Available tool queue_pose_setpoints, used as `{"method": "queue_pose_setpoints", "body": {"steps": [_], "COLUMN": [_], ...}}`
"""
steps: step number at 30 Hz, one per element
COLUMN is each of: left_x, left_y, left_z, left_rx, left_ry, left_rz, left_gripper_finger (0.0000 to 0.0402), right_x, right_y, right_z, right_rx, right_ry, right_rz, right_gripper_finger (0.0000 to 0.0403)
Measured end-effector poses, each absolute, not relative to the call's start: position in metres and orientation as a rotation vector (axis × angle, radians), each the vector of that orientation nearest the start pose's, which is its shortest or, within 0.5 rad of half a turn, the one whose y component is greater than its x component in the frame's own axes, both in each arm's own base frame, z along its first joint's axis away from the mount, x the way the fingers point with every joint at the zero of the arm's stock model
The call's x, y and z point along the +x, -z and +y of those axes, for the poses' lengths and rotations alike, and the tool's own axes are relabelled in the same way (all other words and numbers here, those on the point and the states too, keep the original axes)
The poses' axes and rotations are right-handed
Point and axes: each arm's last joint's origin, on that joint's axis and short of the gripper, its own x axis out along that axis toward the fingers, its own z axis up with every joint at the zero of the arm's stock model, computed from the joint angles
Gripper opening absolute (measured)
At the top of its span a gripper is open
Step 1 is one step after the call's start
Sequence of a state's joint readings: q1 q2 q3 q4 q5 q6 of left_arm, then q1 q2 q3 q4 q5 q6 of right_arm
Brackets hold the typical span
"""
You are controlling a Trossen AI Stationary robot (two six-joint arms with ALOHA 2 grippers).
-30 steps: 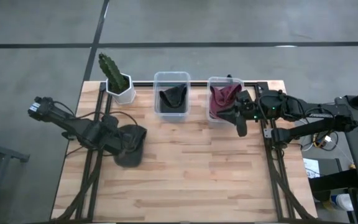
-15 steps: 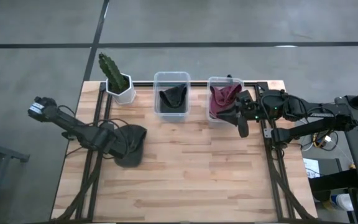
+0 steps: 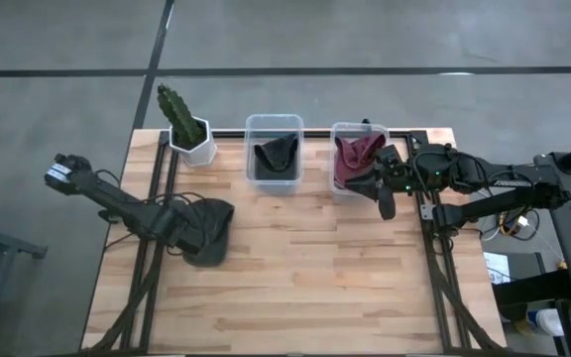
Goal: Pick & Place hat
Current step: Put the black cap into the left transparent bin
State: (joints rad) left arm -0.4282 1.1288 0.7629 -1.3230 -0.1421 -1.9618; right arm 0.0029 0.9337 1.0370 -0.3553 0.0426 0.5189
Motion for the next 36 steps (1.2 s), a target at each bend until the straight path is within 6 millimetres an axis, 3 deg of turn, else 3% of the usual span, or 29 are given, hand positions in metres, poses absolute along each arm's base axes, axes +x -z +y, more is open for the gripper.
{"method": "queue_pose_setpoints", "body": {"steps": [6,20,25,30,36], "left_x": [0.137,0.139,0.155,0.173,0.183], "left_y": [-0.193,-0.193,-0.179,-0.149,-0.14], "left_z": [-0.058,-0.056,-0.062,-0.07,-0.073], "left_rx": [-1.083,-1.078,-1.138,-1.231,-1.226], "left_ry": [-1.248,-1.284,-1.187,-1.067,-1.065], "left_rz": [1.091,0.992,0.905,0.835,0.8], "left_gripper_finger": [0.0213,0.0213,0.0208,0.017,0.0084], "right_x": [0.194,0.194,0.194,0.194,0.194], "right_y": [-0.376,-0.375,-0.375,-0.375,-0.375], "right_z": [-0.001,0.0,0.0,0.0,0.0], "right_rx": [0.517,0.544,0.545,0.545,0.545], "right_ry": [0.105,0.089,0.087,0.084,0.084], "right_rz": [0.236,0.245,0.245,0.246,0.246], "right_gripper_finger": [0.0075,0.0069,0.0077,0.0079,0.007]}}
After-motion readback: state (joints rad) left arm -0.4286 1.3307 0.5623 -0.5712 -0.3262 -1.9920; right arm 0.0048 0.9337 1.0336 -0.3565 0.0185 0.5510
